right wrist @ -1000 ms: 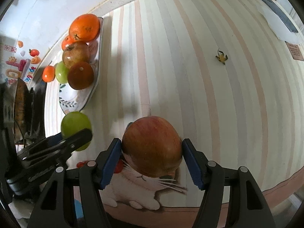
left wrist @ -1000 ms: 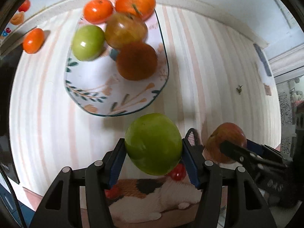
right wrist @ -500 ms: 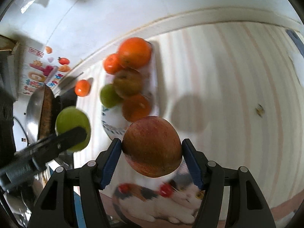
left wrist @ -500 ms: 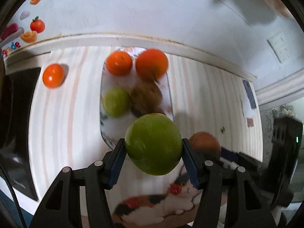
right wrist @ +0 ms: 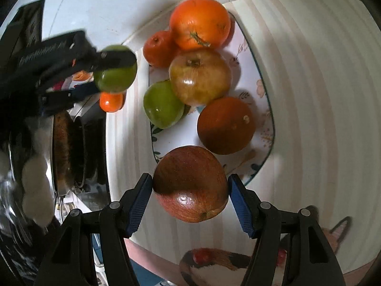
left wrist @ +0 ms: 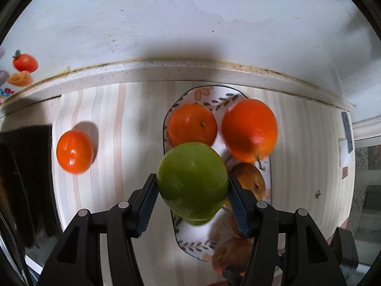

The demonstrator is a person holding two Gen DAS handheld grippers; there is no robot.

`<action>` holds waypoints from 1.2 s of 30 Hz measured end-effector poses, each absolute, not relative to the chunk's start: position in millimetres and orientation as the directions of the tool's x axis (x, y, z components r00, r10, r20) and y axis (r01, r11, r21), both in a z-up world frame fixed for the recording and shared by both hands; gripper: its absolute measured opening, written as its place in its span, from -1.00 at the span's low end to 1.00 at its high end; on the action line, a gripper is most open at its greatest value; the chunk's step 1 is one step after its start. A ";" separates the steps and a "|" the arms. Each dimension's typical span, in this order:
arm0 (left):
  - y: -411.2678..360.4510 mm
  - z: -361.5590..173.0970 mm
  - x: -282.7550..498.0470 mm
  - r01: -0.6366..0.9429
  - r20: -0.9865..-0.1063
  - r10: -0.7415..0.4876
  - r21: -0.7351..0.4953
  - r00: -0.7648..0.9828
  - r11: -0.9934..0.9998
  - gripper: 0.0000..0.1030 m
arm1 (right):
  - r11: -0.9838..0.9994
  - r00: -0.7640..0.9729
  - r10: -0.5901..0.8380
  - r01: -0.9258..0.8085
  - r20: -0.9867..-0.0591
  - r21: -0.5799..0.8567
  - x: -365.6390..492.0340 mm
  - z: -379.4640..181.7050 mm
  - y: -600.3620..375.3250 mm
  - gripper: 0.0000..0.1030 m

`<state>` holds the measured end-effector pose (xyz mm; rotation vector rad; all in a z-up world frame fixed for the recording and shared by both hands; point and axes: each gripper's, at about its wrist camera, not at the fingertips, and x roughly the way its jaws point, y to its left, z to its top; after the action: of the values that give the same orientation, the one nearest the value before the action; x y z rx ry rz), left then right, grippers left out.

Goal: Organize fruits
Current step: 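Lower both apples onto the plate and open both tools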

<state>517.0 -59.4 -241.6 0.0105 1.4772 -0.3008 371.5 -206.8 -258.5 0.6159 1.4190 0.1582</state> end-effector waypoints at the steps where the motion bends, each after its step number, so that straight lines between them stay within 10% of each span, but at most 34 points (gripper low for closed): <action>1: -60.8 -243.6 518.5 0.207 -0.979 -0.198 -0.183 0.054 0.961 0.07 | 0.834 0.171 0.457 0.258 -0.873 0.487 371.5 -260.1 -206.3 0.32; 12: -80.2 -264.4 518.4 0.215 -0.983 -0.180 -0.182 -0.031 0.959 0.08 | 0.795 0.202 0.464 0.336 -0.863 0.506 377.1 -260.5 -202.4 0.46; 16: -77.1 -244.9 513.0 0.220 -0.980 -0.198 -0.190 0.019 0.957 0.69 | 0.791 0.234 0.442 0.354 -0.866 0.499 374.9 -245.1 -212.6 0.76; 36: -30.2 -166.3 352.5 0.145 -0.942 -0.132 -0.090 0.310 0.985 0.70 | 0.971 0.367 0.014 0.216 -0.930 0.100 330.2 -144.1 -228.8 0.89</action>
<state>352.5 -30.2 -166.3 0.0119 1.2426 -0.1827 330.2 -228.8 -144.1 0.2191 1.1903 -0.1316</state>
